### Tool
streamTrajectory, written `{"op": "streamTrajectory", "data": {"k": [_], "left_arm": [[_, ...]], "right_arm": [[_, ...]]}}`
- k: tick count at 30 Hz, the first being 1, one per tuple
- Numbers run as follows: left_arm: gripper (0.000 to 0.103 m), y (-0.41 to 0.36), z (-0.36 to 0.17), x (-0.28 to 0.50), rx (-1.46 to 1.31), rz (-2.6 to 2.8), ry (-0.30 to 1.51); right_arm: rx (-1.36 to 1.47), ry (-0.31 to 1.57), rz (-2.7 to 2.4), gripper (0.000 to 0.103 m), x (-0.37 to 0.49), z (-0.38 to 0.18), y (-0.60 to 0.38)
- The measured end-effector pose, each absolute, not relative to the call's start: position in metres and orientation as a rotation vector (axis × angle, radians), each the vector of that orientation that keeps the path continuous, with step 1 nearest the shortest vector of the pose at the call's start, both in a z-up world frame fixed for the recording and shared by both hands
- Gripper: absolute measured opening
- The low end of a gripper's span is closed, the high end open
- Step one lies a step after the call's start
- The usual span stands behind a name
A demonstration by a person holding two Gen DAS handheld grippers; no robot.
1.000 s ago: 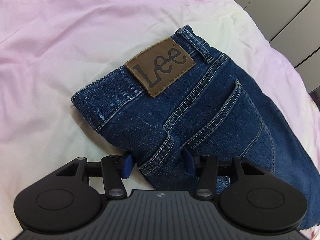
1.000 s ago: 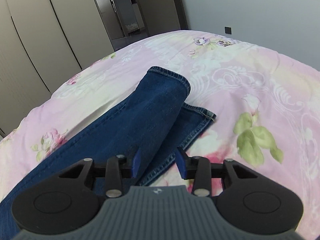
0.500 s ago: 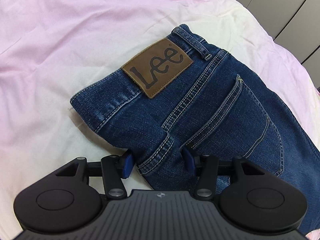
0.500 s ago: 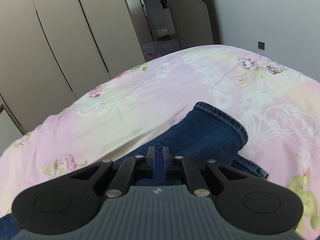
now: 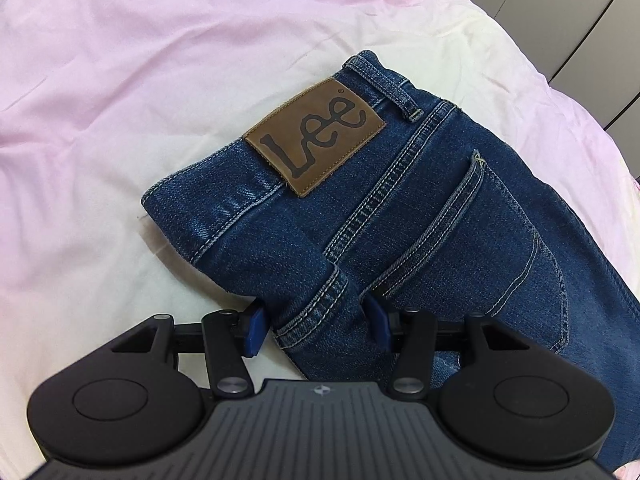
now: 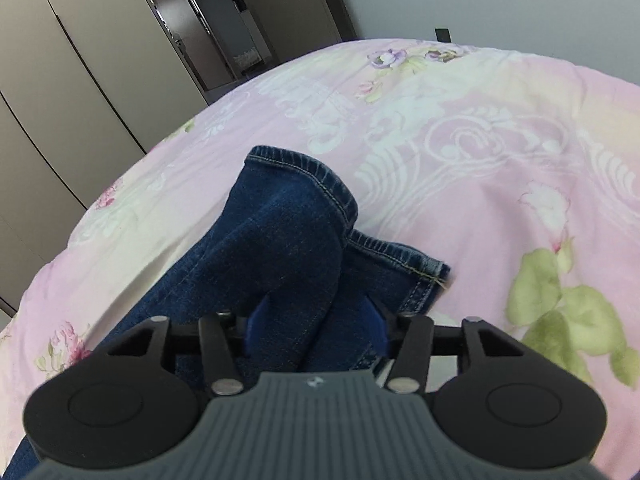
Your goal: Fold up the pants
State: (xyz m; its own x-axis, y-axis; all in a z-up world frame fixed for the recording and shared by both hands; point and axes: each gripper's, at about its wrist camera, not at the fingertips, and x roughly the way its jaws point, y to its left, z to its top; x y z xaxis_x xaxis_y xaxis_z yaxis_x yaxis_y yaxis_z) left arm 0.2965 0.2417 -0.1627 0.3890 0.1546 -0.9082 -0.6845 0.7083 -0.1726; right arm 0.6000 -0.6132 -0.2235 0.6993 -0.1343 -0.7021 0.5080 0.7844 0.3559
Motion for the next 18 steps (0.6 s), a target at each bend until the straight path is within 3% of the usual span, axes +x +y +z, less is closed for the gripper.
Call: {"op": "streamTrajectory", "data": {"k": [4,5,6,8,13,18], "left_arm": [[0.059,0.239,-0.163,0.301,-0.562,0.587,1.05],[0.059,0.238,-0.163,0.302,-0.56,0.59,1.05],[0.059,0.237,-0.163,0.302,-0.558,0.591,1.05],[0.059,0.236,-0.163,0.302,-0.557,0.587,1.048],[0.059,0.239,-0.163,0.301,-0.578,0.571,1.044],[0.059,0.242,-0.163,0.298,-0.591,0.563,1.033]], "right_arm": [[0.581,0.7,-0.409,0.048,0.616,-0.239,-0.606],[0.567,0.7,-0.412,0.039,0.619,-0.239,-0.603],[0.561,0.7,-0.404,0.02,0.621,-0.238,-0.601],[0.523,0.709,-0.375,0.005,0.626,-0.229,-0.594],[0.319,0.678,-0.428,0.001,0.624,-0.181,-0.576],[0.194,0.769,-0.57,0.007,0.618,-0.158,-0.583]]}}
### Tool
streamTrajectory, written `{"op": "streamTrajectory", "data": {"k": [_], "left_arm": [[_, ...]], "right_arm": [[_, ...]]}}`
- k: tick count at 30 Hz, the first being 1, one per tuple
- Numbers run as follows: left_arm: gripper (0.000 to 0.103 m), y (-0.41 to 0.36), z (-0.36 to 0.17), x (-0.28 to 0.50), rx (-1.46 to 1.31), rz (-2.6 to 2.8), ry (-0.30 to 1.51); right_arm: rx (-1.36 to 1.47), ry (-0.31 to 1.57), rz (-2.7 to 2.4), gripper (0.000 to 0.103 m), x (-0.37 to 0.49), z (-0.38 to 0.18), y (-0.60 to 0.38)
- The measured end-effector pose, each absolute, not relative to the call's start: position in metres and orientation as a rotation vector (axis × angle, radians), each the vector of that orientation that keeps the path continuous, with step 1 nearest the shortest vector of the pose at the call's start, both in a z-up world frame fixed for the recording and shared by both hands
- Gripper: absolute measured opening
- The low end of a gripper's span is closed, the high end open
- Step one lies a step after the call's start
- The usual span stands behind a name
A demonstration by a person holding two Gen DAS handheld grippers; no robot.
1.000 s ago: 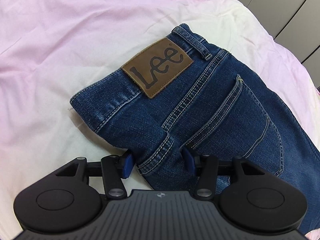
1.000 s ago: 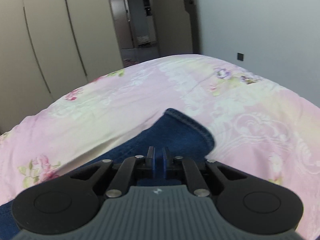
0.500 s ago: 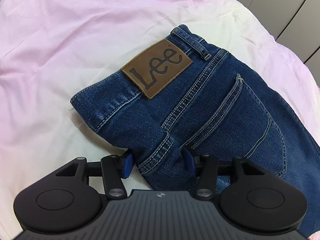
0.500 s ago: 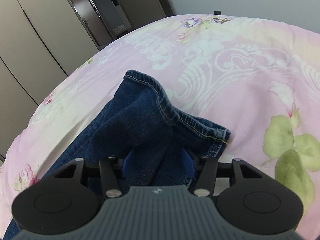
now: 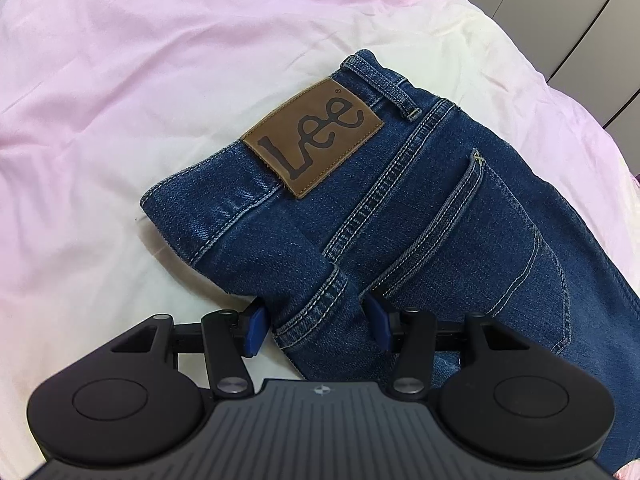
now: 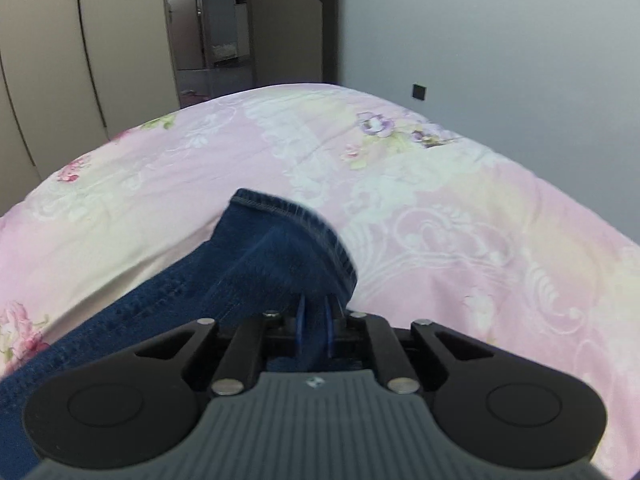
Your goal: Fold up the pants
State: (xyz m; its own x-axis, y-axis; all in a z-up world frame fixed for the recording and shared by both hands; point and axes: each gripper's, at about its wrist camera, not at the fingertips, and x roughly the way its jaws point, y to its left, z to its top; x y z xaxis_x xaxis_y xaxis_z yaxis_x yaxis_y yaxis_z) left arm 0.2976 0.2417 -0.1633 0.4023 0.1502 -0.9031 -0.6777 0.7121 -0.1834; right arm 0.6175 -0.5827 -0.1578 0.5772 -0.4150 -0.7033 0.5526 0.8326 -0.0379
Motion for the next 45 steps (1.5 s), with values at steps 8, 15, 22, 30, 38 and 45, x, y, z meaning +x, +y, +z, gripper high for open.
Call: {"op": "streamTrajectory", "data": {"k": [8,15,22,30,38,45], "left_arm": [[0.059,0.251,-0.166,0.285,-0.635,0.538,0.989],[0.062,0.261,-0.177,0.269,-0.749,0.546,0.91],[0.051,0.254,-0.162,0.264,-0.735,0.597,0.863],[0.044,0.25,-0.1,0.241,-0.685,0.53,0.779],[0.043,0.285,-0.049,0.168,-0.673,0.511,0.792],[0.043,0.318,-0.061,0.096,-0.676,0.491,0.906]], "right_arm": [[0.574,0.733,-0.535,0.033,0.56,-0.185,-0.64],[0.876,0.635,-0.446,0.04,0.556,-0.246,-0.644],[0.75,0.582,-0.479,0.006,0.562,-0.227,-0.621],[0.548,0.545,-0.55,0.005,0.554,-0.113,-0.586],[0.499,0.598,-0.563,0.005,0.465,-0.033,-0.569],[0.551,0.693,-0.547,0.005,0.318,-0.042,-0.568]]}}
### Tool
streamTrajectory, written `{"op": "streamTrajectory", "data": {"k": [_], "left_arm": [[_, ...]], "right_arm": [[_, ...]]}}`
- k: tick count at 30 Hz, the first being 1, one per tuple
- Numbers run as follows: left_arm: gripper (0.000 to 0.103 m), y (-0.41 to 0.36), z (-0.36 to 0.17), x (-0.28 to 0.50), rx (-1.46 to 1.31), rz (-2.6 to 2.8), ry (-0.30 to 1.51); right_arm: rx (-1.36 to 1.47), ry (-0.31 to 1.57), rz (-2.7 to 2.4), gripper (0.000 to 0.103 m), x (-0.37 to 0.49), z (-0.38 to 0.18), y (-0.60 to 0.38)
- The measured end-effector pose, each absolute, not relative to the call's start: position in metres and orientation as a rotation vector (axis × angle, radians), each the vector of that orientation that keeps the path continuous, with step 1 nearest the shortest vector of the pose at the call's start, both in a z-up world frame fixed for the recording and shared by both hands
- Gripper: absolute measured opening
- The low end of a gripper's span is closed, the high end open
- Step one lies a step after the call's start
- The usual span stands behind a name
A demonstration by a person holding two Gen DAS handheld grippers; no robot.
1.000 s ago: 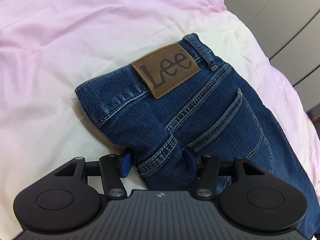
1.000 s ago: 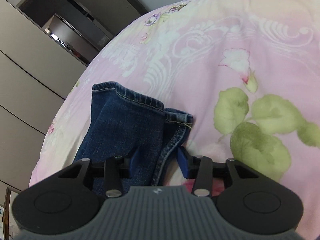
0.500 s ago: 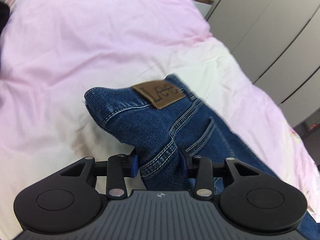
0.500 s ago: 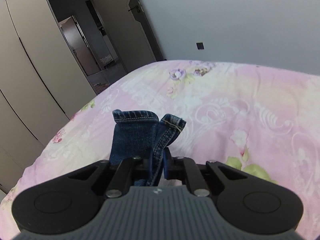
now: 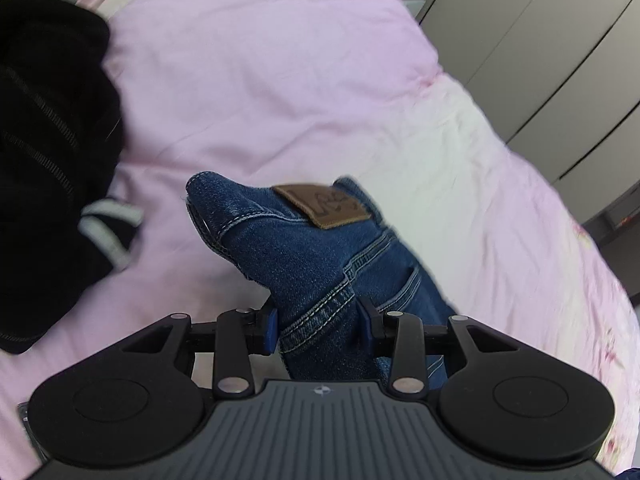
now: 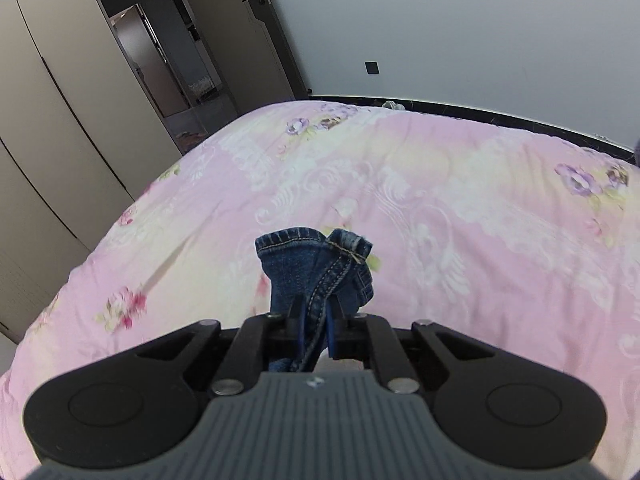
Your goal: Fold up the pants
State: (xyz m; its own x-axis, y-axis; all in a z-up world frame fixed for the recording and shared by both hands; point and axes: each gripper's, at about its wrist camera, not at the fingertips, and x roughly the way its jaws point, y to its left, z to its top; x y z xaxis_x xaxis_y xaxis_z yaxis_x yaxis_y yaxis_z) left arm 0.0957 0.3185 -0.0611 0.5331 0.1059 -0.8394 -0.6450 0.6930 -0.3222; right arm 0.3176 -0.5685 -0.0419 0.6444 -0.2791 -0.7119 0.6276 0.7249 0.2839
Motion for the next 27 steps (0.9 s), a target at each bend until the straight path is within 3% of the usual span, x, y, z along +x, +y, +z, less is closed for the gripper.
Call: {"op": "streamTrajectory", "data": {"k": [7,13,18,22,27], "left_arm": [[0.043,0.326,-0.124,0.102,-0.656,0.517,1.035],[0.049,0.324,-0.111,0.106,-0.571,0.477,1.096],[0.052,0.304,-0.073,0.113,-0.428,0.42,1.109],[0.054,0.29,-0.056,0.122,-0.281,0.436,1.161],[0.055,0.264,-0.029,0.138,-0.076,0.356,1.094]], "right_arm": [[0.641,0.786,-0.631,0.005,0.225,-0.118,-0.583],[0.603,0.833,-0.618,0.008,0.222,-0.158,-0.585],[0.499,0.908,-0.596,0.028,0.221,-0.153,-0.598],[0.384,0.913,-0.547,0.033,0.212,-0.128,-0.611],[0.316,0.894,-0.419,0.041,0.223,-0.096,-0.619]]}}
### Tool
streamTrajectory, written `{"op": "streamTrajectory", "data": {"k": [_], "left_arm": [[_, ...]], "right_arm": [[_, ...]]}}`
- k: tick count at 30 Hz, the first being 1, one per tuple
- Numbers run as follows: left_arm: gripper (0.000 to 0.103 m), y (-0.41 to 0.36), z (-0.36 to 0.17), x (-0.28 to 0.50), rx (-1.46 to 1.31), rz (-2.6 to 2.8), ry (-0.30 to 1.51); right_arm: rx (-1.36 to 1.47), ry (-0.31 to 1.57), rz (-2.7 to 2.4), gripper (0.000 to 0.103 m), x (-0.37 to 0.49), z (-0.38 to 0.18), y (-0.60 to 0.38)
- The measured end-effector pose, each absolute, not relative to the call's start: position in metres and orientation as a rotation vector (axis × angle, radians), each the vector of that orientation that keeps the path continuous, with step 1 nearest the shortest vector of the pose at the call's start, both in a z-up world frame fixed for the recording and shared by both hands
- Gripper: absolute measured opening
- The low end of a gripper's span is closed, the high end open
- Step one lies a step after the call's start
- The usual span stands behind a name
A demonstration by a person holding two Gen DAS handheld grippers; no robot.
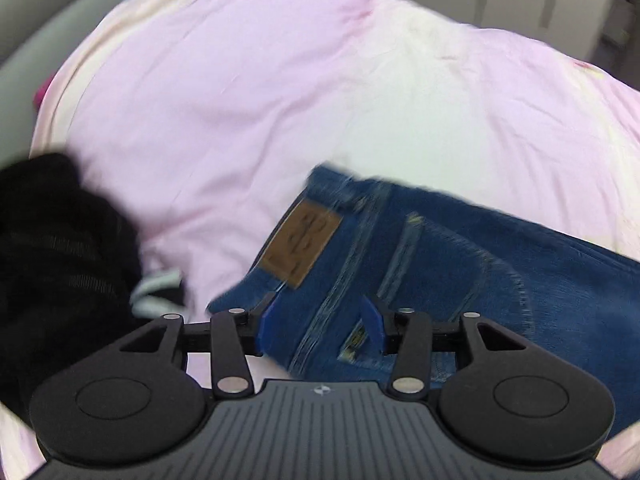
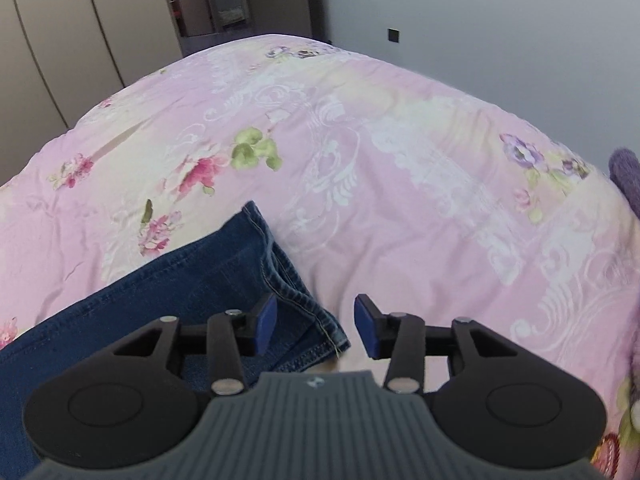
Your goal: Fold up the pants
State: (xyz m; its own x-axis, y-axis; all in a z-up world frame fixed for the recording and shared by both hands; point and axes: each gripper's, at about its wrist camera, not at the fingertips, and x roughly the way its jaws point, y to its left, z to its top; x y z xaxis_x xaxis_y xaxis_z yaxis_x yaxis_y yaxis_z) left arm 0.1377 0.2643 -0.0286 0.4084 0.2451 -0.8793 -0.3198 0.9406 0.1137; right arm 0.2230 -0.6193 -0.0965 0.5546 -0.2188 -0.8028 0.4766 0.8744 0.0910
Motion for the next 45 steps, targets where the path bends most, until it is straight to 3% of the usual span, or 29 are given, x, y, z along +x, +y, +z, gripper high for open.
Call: {"op": "streamTrajectory", "data": {"k": [3,6,14,22,23,25,27,31,39,45], "left_arm": [[0.066,0.232,-0.019,0.163,0.01,0.179,1.036],[0.068,0.189,-0.026,0.197,0.13,-0.018,1.024],[0.07,0.082,-0.099,0.267,0.512,-0.388,1.112],[0.07,0.058,-0.15,0.304,0.627,-0.56,1.207],[0.069,0.058,-0.153,0.309,0.615,-0.57,1.226],[0.05,0.058,-0.154,0.315,0.571,-0.601,1.266],[0.03,0.057,-0.152,0.313,0.561,-0.587,1.255],[0.01,0.055,-0.144,0.3,0.525,-0.451,1.218],[0.006,0.08,-0.095,0.27,0.313,-0.319,1.061],[0.005,0.072,-0.105,0.292,0.327,-0.265,1.043]], "right_arm": [[0.229,0.899,-0.393,0.044,0.248,-0.092,-0.614],[0.151,0.917,-0.373,0.045,0.278,-0.097,-0.608],[0.086,0.969,-0.345,0.045,0.334,-0.121,-0.603],[0.081,1.004,-0.322,0.045,0.363,-0.137,-0.607],[0.076,1.01,-0.317,0.043,0.367,-0.14,-0.608],[0.08,1.03,-0.301,0.039,0.374,-0.144,-0.608],[0.111,1.051,-0.276,0.022,0.378,-0.149,-0.61],[0.094,1.038,-0.257,0.001,0.377,-0.149,-0.606],[0.029,0.943,-0.262,0.0,0.342,-0.118,-0.6],[0.044,0.893,-0.309,0.0,0.35,-0.115,-0.598]]}}
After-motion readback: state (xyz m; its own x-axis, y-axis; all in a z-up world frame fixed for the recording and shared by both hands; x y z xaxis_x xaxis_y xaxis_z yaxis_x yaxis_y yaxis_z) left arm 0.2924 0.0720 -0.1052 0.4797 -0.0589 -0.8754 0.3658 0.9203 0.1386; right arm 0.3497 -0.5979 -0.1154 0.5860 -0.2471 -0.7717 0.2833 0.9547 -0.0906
